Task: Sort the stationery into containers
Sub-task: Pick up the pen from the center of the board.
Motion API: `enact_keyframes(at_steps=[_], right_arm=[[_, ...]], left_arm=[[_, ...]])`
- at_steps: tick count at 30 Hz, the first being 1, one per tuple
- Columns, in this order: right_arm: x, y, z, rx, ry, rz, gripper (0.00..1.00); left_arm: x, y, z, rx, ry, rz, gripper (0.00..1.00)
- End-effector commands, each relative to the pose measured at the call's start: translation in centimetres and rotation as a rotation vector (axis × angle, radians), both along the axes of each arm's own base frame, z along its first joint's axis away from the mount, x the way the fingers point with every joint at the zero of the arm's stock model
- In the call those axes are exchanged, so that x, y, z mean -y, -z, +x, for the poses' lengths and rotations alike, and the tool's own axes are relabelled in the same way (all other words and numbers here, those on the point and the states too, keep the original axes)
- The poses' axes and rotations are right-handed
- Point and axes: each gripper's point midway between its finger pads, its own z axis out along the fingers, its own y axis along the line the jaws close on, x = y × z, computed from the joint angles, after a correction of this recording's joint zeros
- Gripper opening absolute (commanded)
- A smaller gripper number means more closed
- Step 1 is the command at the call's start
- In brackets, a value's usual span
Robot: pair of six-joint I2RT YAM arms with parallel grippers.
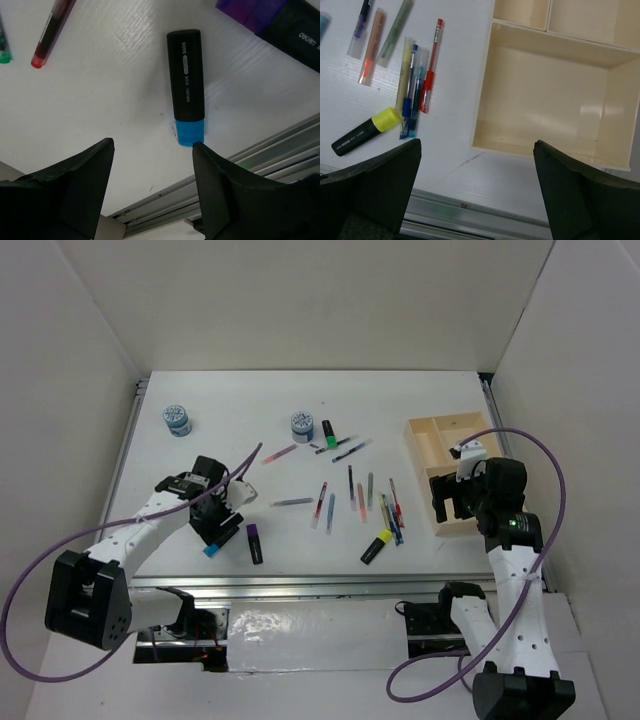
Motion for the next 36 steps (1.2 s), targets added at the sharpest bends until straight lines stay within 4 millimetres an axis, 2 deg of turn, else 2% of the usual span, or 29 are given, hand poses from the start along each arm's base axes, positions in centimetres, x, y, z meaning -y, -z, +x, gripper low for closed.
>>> enact_keyframes(at_steps=[1, 6, 12, 18, 24, 25, 28, 32, 34, 35, 36], right_arm=[[-0.3, -1.6, 0.7, 0.035, -0.034, -0.014, 1.00], [-0.1, -1.5, 0.9, 0.034, -0.034, -0.026, 1.00], [-0.3, -1.8, 1.1, 0.044, -0.047, -0.022, 1.00], [-1.0, -1.8, 1.4, 0.037, -0.083, -0.005, 0.99], [-2.5, -2.7, 1.2, 0.073, -0.167, -0.001, 0.98], [-3.4, -3.0, 1.1, 0.082, -0.212, -0.001, 0.98], [-4.5, -3.8, 1.0, 0.117, -0.261, -0.008, 0.98], [-7.6, -5.2, 0.1, 0.186, -0.414, -0.018, 0.97], [-8.7, -6.1, -0.3, 0.228, -0.467, -0.020, 0.95], [-9.8, -6.8, -0.5, 0.262, -0.518, -0.024, 0.93], [-10.5, -7.6, -0.6, 0.292, -0.547, -0.029, 0.92]], left_arm=[[0.6, 0.6, 1.2, 0.020, 0.025, 0.025, 0.76], [1.5, 2.6, 0.4, -0.033, 0.056, 0.030, 0.76], [1.7, 4.6, -1.4, -0.112, 0.066, 0.009, 0.74], [2.0, 6.1, -2.8, -0.178, 0.075, -0.031, 0.58], [2.9, 5.8, -2.3, -0.201, 0.096, -0.081, 0.49], [3.1, 5.9, -2.5, -0.216, 0.096, -0.090, 0.44], [3.1, 6.0, -2.5, -0.240, 0.094, -0.109, 0.32], [3.0, 4.5, -2.0, -0.216, 0.084, -0.162, 0.21], [3.7, 2.3, -0.9, -0.157, 0.093, -0.198, 0.15], [4.1, 0.3, -0.2, -0.112, 0.090, -0.218, 0.14], [4.7, -0.9, 0.1, -0.095, 0.098, -0.250, 0.12]])
